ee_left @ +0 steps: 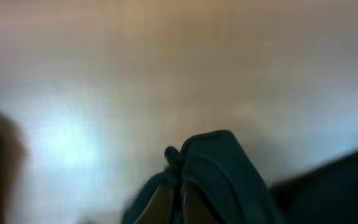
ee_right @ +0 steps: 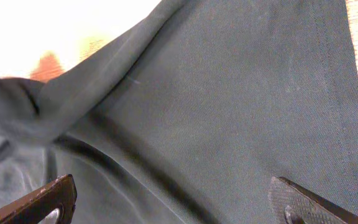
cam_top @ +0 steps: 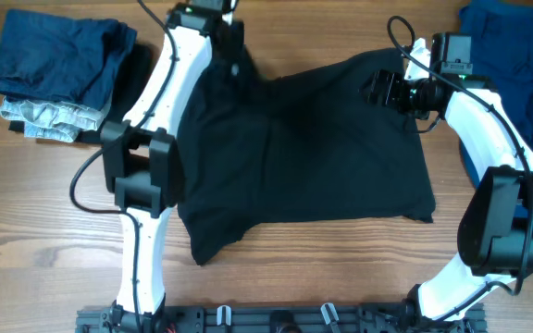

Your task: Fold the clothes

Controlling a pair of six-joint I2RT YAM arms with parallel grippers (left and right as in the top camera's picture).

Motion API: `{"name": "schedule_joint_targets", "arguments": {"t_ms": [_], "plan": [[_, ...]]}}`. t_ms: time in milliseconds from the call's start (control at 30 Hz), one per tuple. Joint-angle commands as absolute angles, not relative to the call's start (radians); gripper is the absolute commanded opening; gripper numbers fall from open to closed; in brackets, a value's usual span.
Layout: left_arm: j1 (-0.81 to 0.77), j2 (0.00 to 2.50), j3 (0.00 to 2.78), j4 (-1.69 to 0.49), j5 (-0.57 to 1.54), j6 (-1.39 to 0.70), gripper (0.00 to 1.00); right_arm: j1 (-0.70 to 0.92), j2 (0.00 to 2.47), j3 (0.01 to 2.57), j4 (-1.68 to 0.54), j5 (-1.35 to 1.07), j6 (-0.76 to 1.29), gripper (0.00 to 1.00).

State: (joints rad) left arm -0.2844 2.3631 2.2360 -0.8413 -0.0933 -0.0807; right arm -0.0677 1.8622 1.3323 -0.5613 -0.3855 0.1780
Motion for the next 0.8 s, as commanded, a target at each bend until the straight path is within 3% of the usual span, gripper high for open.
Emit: {"name": "schedule_joint_targets", "arguments": {"t_ms": [0, 67, 100, 167, 200, 267, 367, 500, 567, 667, 767], "plan": [[-0.276, 2.319, 2.267, -0.732, -0.111, -0.083, 0.04, -0.064, 1.847, 1.34, -0.558, -0.405, 0.159, 1.0], [-0.276, 2.321, 2.267, -0.677, -0.123, -0.082, 0.04, -0.064, 1.847, 1.34, -0.558, -0.405, 0.159, 1.0], [-0.276, 2.321, 2.267, -0.646, -0.138, -0.081, 0.15, -0.064, 1.847, 1.34, -0.558, -0.405, 0.159, 1.0], [-0.276, 2.321, 2.267, -0.627, -0.163, -0.081, 0.75, -0.064, 1.847, 1.34, -0.558, -0.405, 0.159, 1.0], [-0.276, 2.321, 2.267, -0.63, -0.18, -0.081, 0.89, -0.064, 1.847, 1.34, -0.558, -0.405, 0.159, 1.0], [-0.276, 2.321, 2.267, -0.653, -0.202, -0.081, 1.0, -0.064, 1.847, 1.34, -0.558, -0.405, 0.159, 1.0], [-0.277, 2.321, 2.267, -0.69, -0.203, -0.081, 0.99, -0.064, 1.847, 1.34, -0.558, -0.405, 0.159, 1.0], [-0.279, 2.327, 2.26, -0.735, -0.081, -0.042, 0.89, -0.064, 1.847, 1.34, -0.558, -0.405, 0.159, 1.0], [-0.285, 2.346, 2.259, -0.76, 0.015, -0.02, 0.79, -0.064, 1.847, 1.34, -0.558, -0.405, 0.16, 0.99], [-0.309, 2.372, 2.258, -0.807, 0.063, 0.04, 0.45, -0.064, 1.847, 1.34, -0.561, -0.405, 0.16, 1.0], [-0.324, 2.407, 2.258, -0.859, 0.044, 0.053, 0.44, -0.064, 1.847, 1.34, -0.563, -0.405, 0.16, 1.0]]}}
